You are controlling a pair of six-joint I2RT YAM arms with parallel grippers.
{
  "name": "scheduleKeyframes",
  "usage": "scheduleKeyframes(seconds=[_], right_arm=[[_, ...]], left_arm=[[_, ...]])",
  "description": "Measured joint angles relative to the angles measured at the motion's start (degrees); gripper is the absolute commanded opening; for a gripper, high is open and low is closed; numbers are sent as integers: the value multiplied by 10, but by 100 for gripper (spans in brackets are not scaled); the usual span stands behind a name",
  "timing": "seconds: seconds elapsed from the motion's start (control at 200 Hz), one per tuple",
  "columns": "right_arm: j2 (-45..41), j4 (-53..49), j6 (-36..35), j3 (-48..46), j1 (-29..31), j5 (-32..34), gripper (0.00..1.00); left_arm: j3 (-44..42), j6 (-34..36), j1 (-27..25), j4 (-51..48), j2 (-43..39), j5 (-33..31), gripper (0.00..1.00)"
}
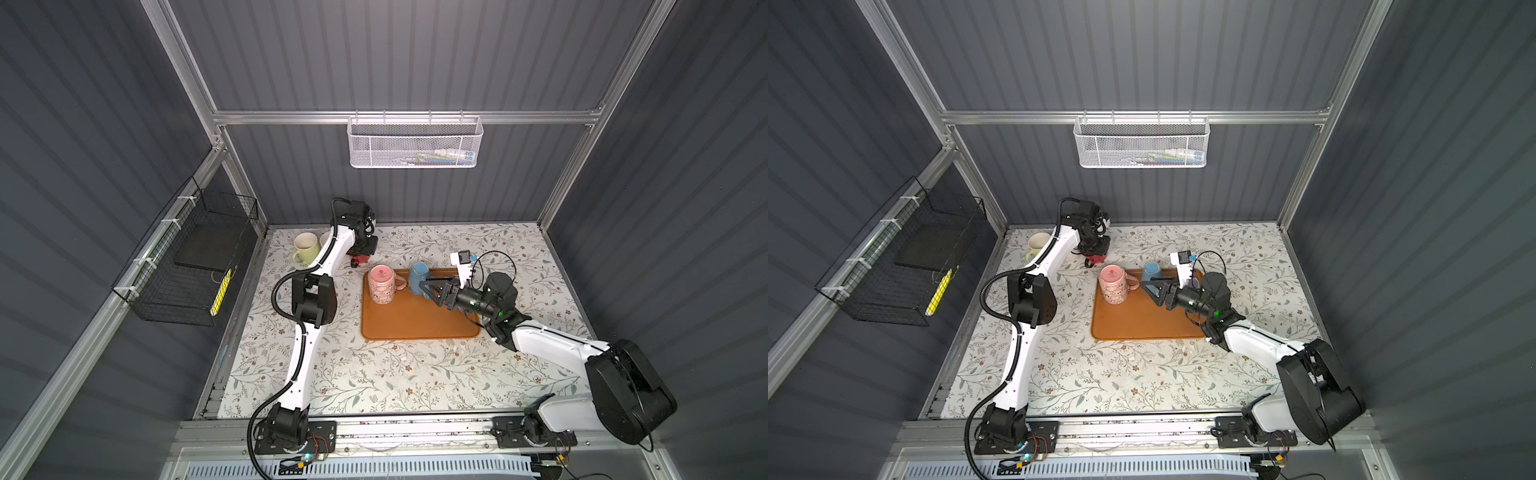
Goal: Turn the mug right side up
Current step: 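Lower the upright red mug onto the table with the left gripper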
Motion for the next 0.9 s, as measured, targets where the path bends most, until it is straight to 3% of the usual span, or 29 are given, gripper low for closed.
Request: scheduleKeyframes(seconds=[0.555, 0.9], right_arm=[[0, 0, 0, 0, 0, -1, 60], [0, -1, 0, -1, 0, -2, 60]], left_arm=[[0, 3, 0, 16, 0, -1, 29], [0, 4, 0, 19, 0, 0, 44]])
